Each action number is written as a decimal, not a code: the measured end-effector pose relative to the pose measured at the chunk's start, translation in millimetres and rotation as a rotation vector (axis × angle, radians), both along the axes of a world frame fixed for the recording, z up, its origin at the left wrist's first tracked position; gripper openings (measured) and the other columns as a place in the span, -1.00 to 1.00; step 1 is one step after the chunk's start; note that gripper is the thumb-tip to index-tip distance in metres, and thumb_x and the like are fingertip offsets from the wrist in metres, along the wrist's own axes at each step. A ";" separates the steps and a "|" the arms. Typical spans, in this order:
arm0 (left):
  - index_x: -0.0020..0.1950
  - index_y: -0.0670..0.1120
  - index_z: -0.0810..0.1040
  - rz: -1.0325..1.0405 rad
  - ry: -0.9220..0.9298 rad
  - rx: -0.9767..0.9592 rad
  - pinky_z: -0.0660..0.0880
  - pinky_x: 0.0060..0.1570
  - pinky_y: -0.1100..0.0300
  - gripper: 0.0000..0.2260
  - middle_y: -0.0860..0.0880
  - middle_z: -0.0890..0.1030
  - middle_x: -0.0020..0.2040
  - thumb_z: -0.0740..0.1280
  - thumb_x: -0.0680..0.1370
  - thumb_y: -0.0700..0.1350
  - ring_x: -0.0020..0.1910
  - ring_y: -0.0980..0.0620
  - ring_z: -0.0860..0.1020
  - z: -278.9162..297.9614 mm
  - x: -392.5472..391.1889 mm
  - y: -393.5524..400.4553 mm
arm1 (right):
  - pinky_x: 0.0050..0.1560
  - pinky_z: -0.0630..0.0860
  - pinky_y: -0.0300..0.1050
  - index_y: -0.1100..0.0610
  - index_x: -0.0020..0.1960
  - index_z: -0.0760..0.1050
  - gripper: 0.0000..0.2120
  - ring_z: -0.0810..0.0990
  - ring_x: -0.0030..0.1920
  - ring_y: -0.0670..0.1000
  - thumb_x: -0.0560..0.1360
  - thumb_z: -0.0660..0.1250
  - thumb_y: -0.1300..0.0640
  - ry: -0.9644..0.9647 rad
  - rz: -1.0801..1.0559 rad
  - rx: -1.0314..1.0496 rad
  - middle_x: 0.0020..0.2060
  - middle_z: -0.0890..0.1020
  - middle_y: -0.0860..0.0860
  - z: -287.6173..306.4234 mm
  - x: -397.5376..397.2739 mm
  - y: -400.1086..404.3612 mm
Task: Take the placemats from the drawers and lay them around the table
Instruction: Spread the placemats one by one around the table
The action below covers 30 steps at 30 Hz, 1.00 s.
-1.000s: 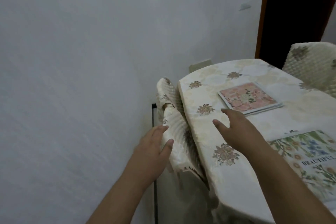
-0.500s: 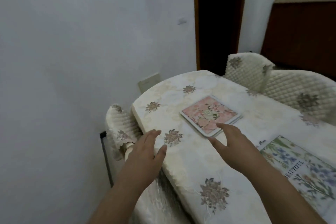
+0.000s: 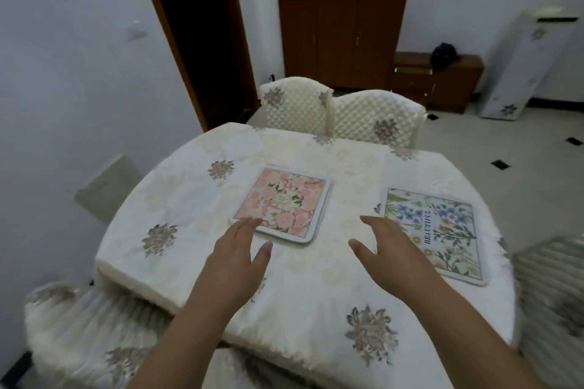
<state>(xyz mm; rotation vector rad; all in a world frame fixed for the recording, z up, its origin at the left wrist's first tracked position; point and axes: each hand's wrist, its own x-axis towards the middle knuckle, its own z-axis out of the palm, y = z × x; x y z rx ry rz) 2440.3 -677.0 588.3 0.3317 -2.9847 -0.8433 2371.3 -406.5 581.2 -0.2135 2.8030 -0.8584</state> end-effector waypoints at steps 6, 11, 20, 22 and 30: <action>0.55 0.17 0.27 -0.024 -0.012 0.003 0.38 0.40 -0.03 -0.54 0.18 0.26 0.57 0.19 0.65 0.17 0.49 0.05 0.31 -22.2 -36.4 -16.1 | 0.31 0.41 -0.02 -0.09 0.54 0.23 -0.44 0.47 0.30 0.00 0.60 0.22 -0.22 -0.073 -0.038 -0.054 0.51 0.29 -0.07 -34.6 -23.9 -16.8; 0.55 0.14 0.29 -0.060 -0.090 -0.035 0.38 0.38 -0.04 -0.55 0.11 0.30 0.55 0.21 0.66 0.13 0.40 -0.06 0.42 -53.4 -77.6 -51.4 | 0.21 0.46 -0.05 -0.05 0.54 0.24 -0.43 0.49 0.11 -0.07 0.59 0.25 -0.19 -0.175 -0.092 -0.115 0.50 0.29 -0.03 -85.6 -55.1 -50.4; 0.60 0.03 0.25 0.046 -0.329 0.181 0.36 0.37 0.01 -0.46 -0.09 0.28 0.59 0.27 0.64 0.11 0.44 -0.14 0.42 -161.4 -206.4 -145.6 | 0.40 0.37 0.01 0.07 0.59 0.17 -0.39 0.42 0.42 0.04 0.62 0.25 -0.09 -0.359 -0.358 -0.231 0.51 0.33 0.01 -182.7 -134.0 -121.2; 0.60 -0.01 0.24 0.088 -0.344 0.228 0.41 0.30 0.04 -0.43 -0.12 0.30 0.57 0.28 0.63 0.09 0.43 -0.18 0.43 -185.9 -230.5 -163.7 | 0.43 0.35 0.05 0.10 0.59 0.17 -0.39 0.38 0.45 0.07 0.62 0.25 -0.06 -0.381 -0.441 -0.254 0.52 0.34 0.02 -203.4 -153.2 -131.7; 0.64 -0.03 0.15 0.246 -0.418 0.382 0.35 0.43 -0.06 -0.25 -0.15 0.28 0.58 0.37 0.56 0.18 0.49 -0.22 0.35 -252.3 -278.2 -200.4 | 0.09 0.61 0.15 0.03 0.16 0.52 -0.51 0.64 0.00 0.10 0.34 0.35 -0.22 -0.358 -0.580 -0.266 0.07 0.63 0.03 -257.8 -193.8 -175.5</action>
